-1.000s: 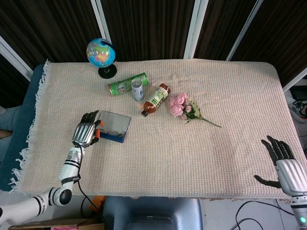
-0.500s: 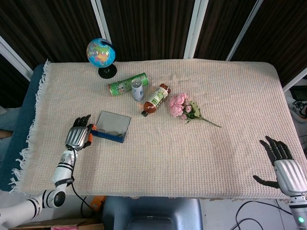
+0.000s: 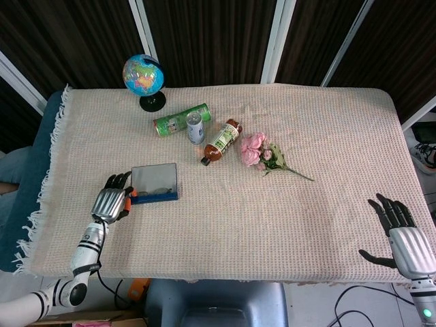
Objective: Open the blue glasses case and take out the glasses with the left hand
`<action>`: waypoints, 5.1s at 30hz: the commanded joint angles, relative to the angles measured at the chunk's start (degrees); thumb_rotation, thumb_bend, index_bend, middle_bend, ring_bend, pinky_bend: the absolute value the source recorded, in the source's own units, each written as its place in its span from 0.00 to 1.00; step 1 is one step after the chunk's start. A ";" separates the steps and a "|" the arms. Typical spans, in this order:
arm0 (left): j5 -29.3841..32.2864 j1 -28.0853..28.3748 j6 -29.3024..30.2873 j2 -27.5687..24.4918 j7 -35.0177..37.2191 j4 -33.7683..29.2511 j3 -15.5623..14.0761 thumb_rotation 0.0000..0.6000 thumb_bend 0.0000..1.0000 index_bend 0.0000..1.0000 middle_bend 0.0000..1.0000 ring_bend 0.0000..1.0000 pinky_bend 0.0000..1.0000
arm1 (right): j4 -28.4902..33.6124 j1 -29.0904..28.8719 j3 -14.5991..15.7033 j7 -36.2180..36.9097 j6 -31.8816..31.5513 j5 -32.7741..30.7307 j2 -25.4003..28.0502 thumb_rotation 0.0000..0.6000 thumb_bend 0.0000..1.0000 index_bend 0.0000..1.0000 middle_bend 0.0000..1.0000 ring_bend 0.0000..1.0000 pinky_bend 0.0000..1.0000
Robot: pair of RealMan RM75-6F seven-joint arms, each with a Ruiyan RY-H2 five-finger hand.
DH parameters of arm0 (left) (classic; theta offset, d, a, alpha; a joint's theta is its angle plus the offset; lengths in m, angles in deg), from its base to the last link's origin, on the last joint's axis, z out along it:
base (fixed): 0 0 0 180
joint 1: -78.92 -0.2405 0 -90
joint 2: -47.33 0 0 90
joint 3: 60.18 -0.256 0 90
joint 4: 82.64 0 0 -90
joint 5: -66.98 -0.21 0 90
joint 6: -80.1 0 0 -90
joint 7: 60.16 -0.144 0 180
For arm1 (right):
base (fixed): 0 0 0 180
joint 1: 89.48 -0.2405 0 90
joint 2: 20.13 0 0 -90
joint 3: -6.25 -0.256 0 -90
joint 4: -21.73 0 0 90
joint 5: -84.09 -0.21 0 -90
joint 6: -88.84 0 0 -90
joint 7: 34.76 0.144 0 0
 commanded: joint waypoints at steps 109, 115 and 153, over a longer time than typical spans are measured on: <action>16.06 5.48 5.66 12.16 -29.74 -13.13 9.64 1.00 0.45 0.35 0.00 0.00 0.00 | -1.81 0.93 0.50 12.35 -1.90 2.09 4.16 1.00 0.06 0.00 0.00 0.00 0.00; 18.49 6.69 6.04 12.44 -31.04 -12.46 9.37 1.00 0.46 0.36 0.00 0.00 0.00 | -1.85 1.04 0.59 12.31 -2.21 2.28 4.13 1.00 0.06 0.00 0.00 0.00 0.00; 19.87 9.04 6.98 12.87 -29.04 -10.32 7.11 1.00 0.46 0.43 0.00 0.00 0.00 | -2.05 1.35 0.60 13.06 -3.08 2.37 4.26 1.00 0.06 0.00 0.00 0.00 0.00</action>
